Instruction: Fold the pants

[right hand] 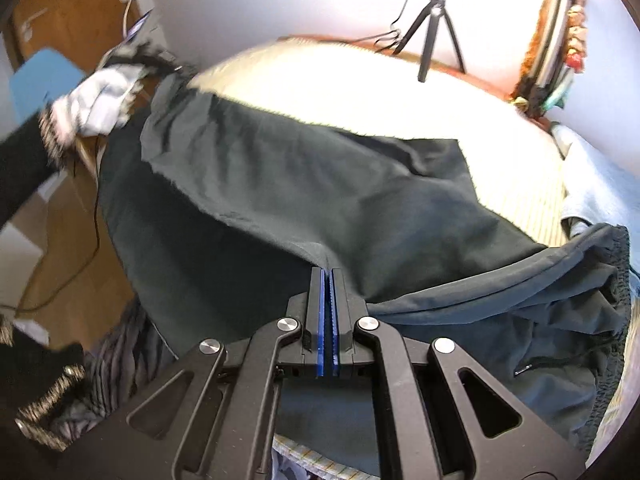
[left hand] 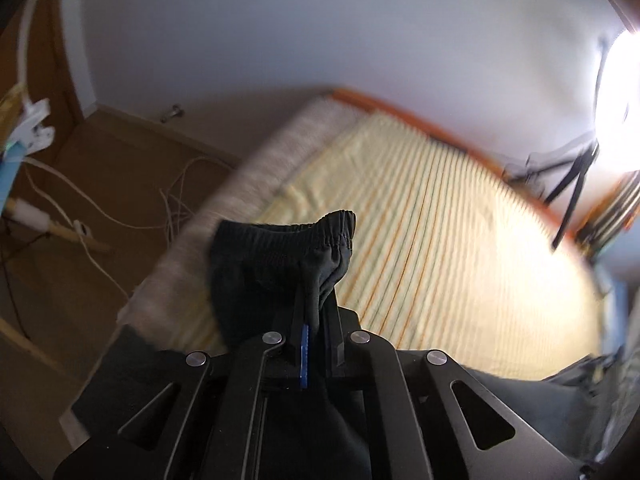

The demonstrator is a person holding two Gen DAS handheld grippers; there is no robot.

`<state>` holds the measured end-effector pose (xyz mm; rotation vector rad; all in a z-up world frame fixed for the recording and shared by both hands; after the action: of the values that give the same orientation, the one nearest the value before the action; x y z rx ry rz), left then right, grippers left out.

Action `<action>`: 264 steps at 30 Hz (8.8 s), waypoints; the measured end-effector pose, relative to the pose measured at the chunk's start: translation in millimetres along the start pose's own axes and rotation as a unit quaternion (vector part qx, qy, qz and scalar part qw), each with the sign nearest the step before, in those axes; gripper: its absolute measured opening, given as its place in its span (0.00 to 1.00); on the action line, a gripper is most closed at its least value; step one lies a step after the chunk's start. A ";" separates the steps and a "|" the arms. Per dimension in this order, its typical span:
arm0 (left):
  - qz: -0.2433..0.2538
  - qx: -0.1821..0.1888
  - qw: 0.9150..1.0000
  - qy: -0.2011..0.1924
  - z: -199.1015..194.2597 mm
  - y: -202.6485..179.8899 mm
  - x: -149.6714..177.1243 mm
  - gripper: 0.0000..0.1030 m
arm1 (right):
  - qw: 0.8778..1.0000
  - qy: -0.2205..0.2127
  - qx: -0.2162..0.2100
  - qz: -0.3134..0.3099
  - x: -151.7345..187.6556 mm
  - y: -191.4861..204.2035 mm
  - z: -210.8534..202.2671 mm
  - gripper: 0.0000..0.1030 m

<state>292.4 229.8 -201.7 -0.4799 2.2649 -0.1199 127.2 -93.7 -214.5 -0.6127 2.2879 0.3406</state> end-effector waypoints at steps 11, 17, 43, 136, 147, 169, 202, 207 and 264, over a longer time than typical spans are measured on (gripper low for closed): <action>-0.140 0.068 0.987 -0.034 -73.8 87.4 64.7 0.03 | 1.000 0.002 0.018 0.004 10.6 8.9 -25.9 0.03; -0.242 0.074 0.967 -0.026 -72.3 129.3 104.4 0.19 | 0.999 0.039 0.031 0.004 39.5 12.9 -17.2 0.03; -0.201 0.072 0.977 -0.027 -84.2 156.2 101.7 0.07 | 0.998 0.027 0.050 0.037 35.3 -0.3 -35.8 0.02; 0.162 0.292 0.939 0.084 -159.6 -175.5 191.6 0.30 | 0.771 -0.151 0.230 0.574 195.6 -304.2 -192.6 0.52; 0.279 0.378 0.867 0.166 -188.1 -242.0 266.3 0.30 | 0.806 -0.128 0.231 0.530 181.5 -291.9 -181.0 0.20; 0.447 0.327 0.822 0.136 -170.2 -208.6 292.0 0.03 | 0.822 -0.106 0.229 0.510 171.1 -217.9 -183.8 0.55; 0.267 0.299 0.912 0.088 -152.9 -166.4 199.7 0.18 | 0.751 -0.180 0.171 0.612 205.8 -273.1 -165.5 0.64; 0.255 0.287 0.919 0.094 -142.3 -156.1 203.0 0.18 | 0.759 -0.203 0.173 0.594 194.2 -278.5 -167.2 0.66; 0.024 -0.085 0.992 -0.086 -117.1 115.8 76.3 0.48 | 0.989 -0.022 0.073 0.127 -33.0 -171.1 -30.5 0.51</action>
<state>125.0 300.1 -203.4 -0.5044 2.1245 0.1347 218.8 -241.1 -180.1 -0.2373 2.3278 0.3015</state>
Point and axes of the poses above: each gripper's, at about its wrist camera, not at the fingertips, and z roughly the way its jaws point, y to its left, x to its underside, the point moved 9 cm from there along z, roughly the way its jaws point, and after that the axes turned 12 degrees about -y, right-handed, at the moved point
